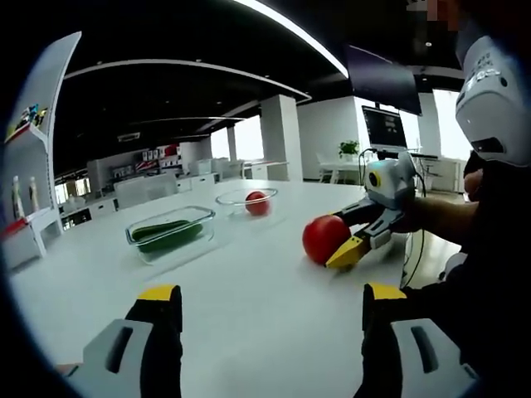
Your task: Sort the scattered tomatoes and cucumbers on the table and place them into their respective storage containers
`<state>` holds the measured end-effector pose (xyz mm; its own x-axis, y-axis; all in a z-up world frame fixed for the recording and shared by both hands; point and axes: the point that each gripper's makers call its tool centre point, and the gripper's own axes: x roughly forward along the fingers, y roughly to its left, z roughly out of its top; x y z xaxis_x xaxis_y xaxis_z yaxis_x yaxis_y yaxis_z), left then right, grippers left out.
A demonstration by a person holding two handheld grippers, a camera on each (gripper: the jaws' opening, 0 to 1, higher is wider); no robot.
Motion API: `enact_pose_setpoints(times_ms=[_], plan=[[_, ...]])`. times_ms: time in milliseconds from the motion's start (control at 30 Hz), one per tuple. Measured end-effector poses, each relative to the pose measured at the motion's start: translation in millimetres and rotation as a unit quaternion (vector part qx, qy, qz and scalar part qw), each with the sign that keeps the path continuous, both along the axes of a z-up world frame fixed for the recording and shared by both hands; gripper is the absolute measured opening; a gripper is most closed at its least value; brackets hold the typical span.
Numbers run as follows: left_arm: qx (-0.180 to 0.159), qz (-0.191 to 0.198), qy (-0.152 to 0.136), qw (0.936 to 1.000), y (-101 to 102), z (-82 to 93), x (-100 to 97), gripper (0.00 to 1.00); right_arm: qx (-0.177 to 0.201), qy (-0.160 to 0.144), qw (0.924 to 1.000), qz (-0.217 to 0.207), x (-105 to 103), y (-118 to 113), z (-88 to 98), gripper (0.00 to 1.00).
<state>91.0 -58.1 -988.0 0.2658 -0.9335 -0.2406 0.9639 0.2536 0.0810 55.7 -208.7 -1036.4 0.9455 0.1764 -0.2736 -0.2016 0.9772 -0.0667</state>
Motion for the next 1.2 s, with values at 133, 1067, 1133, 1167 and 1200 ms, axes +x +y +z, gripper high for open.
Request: enact_pose_setpoints(times_ms=[133, 1067, 1133, 1167, 1200], plan=[[0.001, -0.003, 0.001, 1.0, -1, -0.8, -1.4, 0.88, 0.0, 0.001, 1.0, -0.001, 0, 1, -0.4, 0.52], [0.0, -0.001, 0.0, 1.0, 2, -0.1, -1.6, 0.86, 0.08, 0.01, 0.9952, -0.055, -3, -8, 7.0, 0.48], [0.002, -0.001, 0.0, 1.0, 2, -0.7, -1.5, 0.86, 0.102, 0.007, 0.9931, -0.058, -4, -9, 9.7, 0.48], [0.001, -0.001, 0.0, 1.0, 2, -0.7, -1.6, 0.86, 0.108, 0.004, 0.9924, -0.058, -4, -9, 11.3, 0.48], [0.001, -0.001, 0.001, 1.0, 2, -0.7, -1.5, 0.86, 0.112, 0.003, 0.992, -0.059, -5, -10, 12.3, 0.48]])
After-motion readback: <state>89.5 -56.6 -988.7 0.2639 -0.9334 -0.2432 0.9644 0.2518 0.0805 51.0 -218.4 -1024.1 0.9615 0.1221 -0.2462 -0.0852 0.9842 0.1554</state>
